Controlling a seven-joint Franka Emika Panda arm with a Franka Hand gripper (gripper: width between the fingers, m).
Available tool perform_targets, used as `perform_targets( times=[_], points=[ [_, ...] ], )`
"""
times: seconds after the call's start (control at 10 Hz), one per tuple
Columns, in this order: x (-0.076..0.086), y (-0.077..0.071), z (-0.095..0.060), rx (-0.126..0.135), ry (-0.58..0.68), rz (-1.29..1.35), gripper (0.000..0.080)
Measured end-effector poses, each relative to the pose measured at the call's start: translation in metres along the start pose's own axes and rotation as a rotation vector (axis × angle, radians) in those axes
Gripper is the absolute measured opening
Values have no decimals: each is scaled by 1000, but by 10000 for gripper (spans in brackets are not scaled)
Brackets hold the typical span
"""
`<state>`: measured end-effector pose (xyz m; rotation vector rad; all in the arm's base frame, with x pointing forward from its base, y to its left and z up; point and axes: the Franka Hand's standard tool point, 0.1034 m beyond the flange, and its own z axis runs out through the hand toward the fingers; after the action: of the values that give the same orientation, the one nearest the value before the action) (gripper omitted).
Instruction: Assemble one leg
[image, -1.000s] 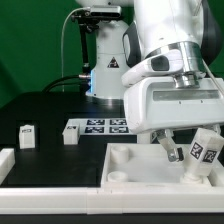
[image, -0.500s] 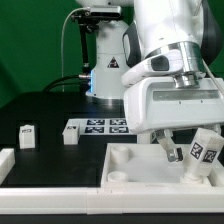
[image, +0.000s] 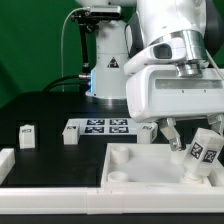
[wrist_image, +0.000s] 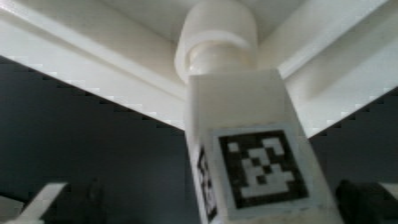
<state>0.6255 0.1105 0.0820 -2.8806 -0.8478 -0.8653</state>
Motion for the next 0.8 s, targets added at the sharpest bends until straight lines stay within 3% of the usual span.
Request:
perform_targets(
  times=[0.3, 0.5, 0.6, 0.8],
  points=[
    [-2, -3, 1, 12, -22, -1, 649],
    [4, -17, 1, 79, -203, 50, 649],
    [10, -13, 1, 89, -279, 50, 649],
    [8, -13, 1, 133, -463, 50, 649]
  ],
)
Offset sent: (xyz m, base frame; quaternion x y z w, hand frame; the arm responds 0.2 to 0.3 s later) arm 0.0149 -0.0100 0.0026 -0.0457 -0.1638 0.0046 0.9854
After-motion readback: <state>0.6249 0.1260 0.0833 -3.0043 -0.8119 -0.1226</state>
